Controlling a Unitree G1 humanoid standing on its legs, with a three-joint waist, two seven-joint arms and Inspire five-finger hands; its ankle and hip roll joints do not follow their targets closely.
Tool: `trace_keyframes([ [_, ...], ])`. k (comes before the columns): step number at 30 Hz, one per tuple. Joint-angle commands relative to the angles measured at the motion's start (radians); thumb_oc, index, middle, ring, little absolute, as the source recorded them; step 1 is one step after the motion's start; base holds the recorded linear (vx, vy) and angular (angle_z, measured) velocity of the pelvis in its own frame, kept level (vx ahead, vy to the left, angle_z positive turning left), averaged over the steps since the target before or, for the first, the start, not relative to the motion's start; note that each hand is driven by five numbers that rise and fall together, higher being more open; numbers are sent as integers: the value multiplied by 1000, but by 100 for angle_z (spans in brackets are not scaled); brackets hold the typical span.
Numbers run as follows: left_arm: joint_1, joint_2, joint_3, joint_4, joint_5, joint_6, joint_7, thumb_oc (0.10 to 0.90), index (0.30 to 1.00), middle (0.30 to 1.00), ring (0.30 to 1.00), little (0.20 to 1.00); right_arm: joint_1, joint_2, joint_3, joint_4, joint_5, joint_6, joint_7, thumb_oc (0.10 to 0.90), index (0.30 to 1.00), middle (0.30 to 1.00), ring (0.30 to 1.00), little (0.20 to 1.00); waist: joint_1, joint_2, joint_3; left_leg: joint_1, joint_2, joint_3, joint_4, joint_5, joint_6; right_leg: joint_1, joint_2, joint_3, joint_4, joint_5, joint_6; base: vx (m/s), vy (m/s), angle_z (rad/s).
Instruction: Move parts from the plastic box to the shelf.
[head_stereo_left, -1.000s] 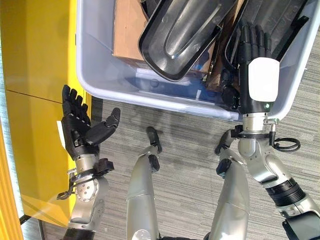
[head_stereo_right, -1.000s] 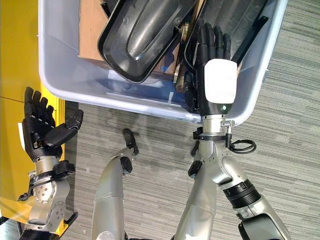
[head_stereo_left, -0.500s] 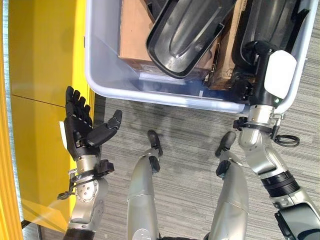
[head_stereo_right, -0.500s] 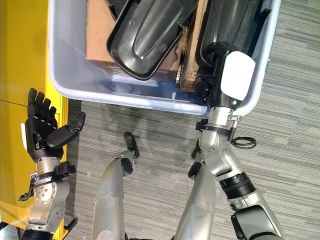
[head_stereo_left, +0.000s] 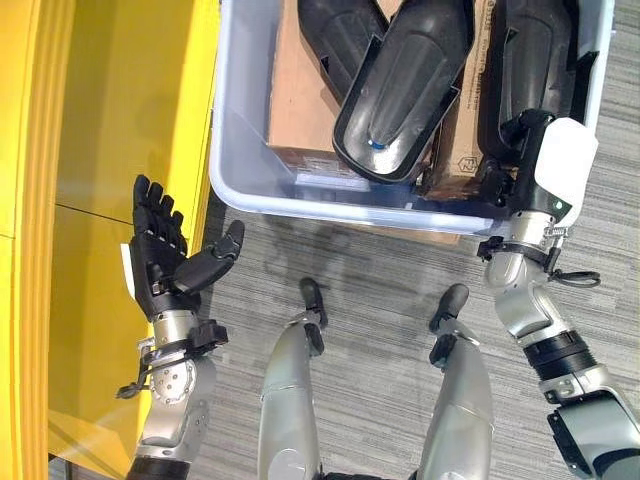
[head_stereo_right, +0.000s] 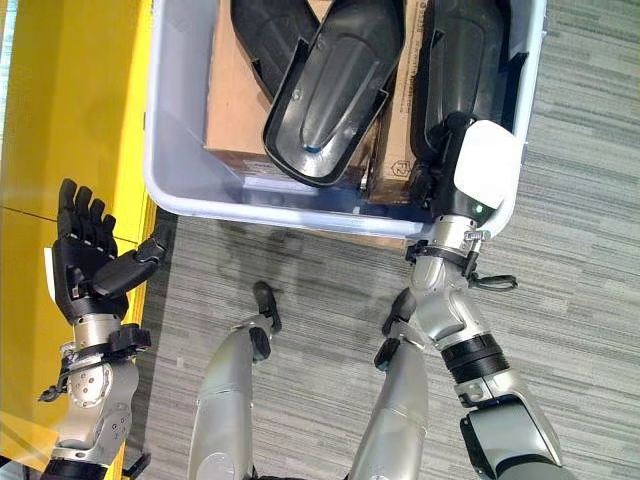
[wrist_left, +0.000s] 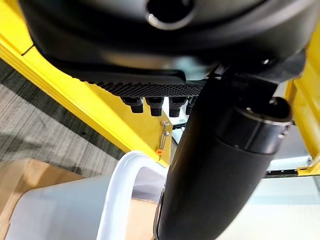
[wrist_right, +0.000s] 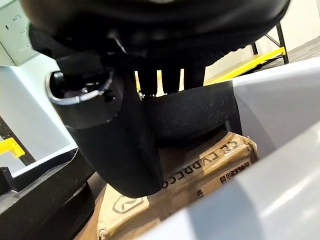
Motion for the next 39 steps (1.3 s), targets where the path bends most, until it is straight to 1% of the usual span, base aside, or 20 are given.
trace_keyframes([
  [1,-3,33,37,-86,-21,-101,-21,900,1000,1000,1000,1000,41,-53,-38,36,77,-40,15,400,300,300,300,300,-11,53,-14,121,-46,-88,-148,-5,-33,96,72,-24,75,-171,26,10,-42,2],
  [2,-2,33,37,-88,-22,-99,-21,900,1000,1000,1000,1000,42,-52,-39,34,78,-45,11,400,300,300,300,300,-11,52,-14,127,-45,-87,-151,-5,-33,103,73,-25,73,-171,27,0,0,0],
  [4,2,34,46,-96,-27,-88,-22,900,1000,1000,1000,1000,50,-50,-52,5,86,-97,-34,400,300,300,300,300,-13,45,-14,176,-39,-81,-172,0,-33,145,76,-27,56,-168,29,-26,-17,-4],
  [5,0,35,51,-100,-30,-89,-22,900,1000,1000,1000,1000,50,-49,-59,-8,85,-117,-55,400,300,300,300,300,-13,44,-14,176,-34,-69,-185,23,-25,146,79,-37,42,-146,20,-54,-14,0],
  [8,10,34,62,-110,-31,-76,-21,900,1000,1000,1000,1000,73,-38,-92,-80,82,-169,-100,400,300,300,300,300,-19,31,-14,259,-28,-58,-216,25,-26,223,83,-41,17,-149,25,-15,-3,1],
  [10,19,30,66,-111,-37,-75,-20,900,1000,1000,1000,1000,99,-31,-127,-145,78,-222,-136,400,300,300,300,300,-28,19,-14,334,-24,-51,-243,27,-26,294,88,-43,-4,-154,26,0,0,0],
  [11,21,30,68,-111,-36,-72,-19,900,1000,1000,1000,1000,104,-29,-134,-160,80,-221,-134,400,300,300,300,300,-30,18,-14,350,-24,-49,-248,28,-27,310,89,-43,-8,-155,26,40,23,-2],
  [13,31,27,72,-111,-42,-73,-19,900,1000,1000,1000,1000,127,-21,-160,-220,65,-257,-152,400,300,300,300,300,-37,10,-14,409,-17,-43,-268,32,-29,372,94,-46,-30,-157,23,36,20,-2],
  [16,51,20,81,-105,-51,-68,-34,900,1000,1000,1000,1000,150,-14,-191,-286,37,-287,-158,400,300,300,300,300,-43,4,-18,489,-8,-37,-295,40,-34,463,100,-52,-67,-156,17,60,16,1],
  [19,74,13,82,-93,-55,-64,-52,900,1000,1000,1000,1000,169,-15,-211,-332,28,-302,-148,400,300,300,300,300,-45,-1,-55,533,-3,-32,-321,47,-38,516,102,-57,-103,-151,15,108,27,-6],
  [20,90,8,83,-93,-66,-65,-59,900,1000,1000,1000,1000,184,-22,-224,-364,36,-305,-129,400,300,300,300,300,-46,-4,-81,563,-3,-28,-341,51,-41,551,104,-60,-130,-148,14,94,28,-7],
  [22,102,4,85,-88,-68,-64,-67,900,1000,1000,1000,1000,192,-23,-229,-381,39,-311,-117,400,300,300,300,300,-45,-5,-101,588,-3,-25,-356,54,-42,582,106,-63,-150,-146,13,126,40,-3],
  [24,131,-6,92,-83,-73,-58,-86,900,1000,1000,1000,1000,221,-23,-242,-418,48,-317,-86,400,300,300,300,300,-42,-10,-144,629,-4,-20,-380,59,-45,637,109,-74,-185,-144,12,154,33,1],
  [25,134,-8,93,-82,-73,-57,-88,900,1000,1000,1000,1000,226,-23,-243,-423,49,-320,-83,400,300,300,300,300,-42,-11,-150,636,-4,-19,-384,59,-46,645,109,-75,-190,-144,12,101,17,3],
  [27,152,-17,99,-83,-70,-45,-100,900,1000,1000,1000,1000,247,-22,-246,-455,50,-322,-67,400,300,300,300,300,-40,-16,-185,666,-3,-14,-403,65,-47,685,114,-83,-221,-137,9,121,25,4],
  [30,174,-28,101,-74,-64,-41,-109,900,1000,1000,1000,1000,276,-20,-243,-489,58,-345,-49,400,300,300,300,300,-39,-22,-231,699,0,-12,-419,69,-50,727,118,-88,-249,-133,8,126,29,2],
  [32,181,-32,105,-72,-62,-38,-111,900,1000,1000,1000,1000,289,-18,-243,-504,62,-356,-34,400,300,300,300,300,-39,-26,-249,712,1,-11,-424,68,-51,743,119,-91,-260,-132,8,84,23,4],
  [34,193,-35,117,-68,-56,-31,-115,900,1000,1000,1000,1000,303,-16,-235,-535,61,-392,14,400,300,300,300,300,-38,-35,-286,742,-1,-8,-444,71,-53,782,124,-98,-290,-126,9,75,38,8],
  [37,200,-29,130,-68,-43,-12,-118,900,1000,1000,1000,1000,304,-23,-214,-569,68,-405,83,400,300,300,300,300,-32,-47,-321,772,-8,-9,-462,65,-52,824,128,-106,-318,-126,11,65,52,2],
  [39,207,-30,141,-67,-36,-5,-132,900,1000,1000,1000,1000,303,-33,-198,-584,75,-394,134,400,300,300,300,300,-26,-52,-339,783,-11,-9,-474,67,-50,842,132,-114,-338,-118,10,29,62,-1],
])
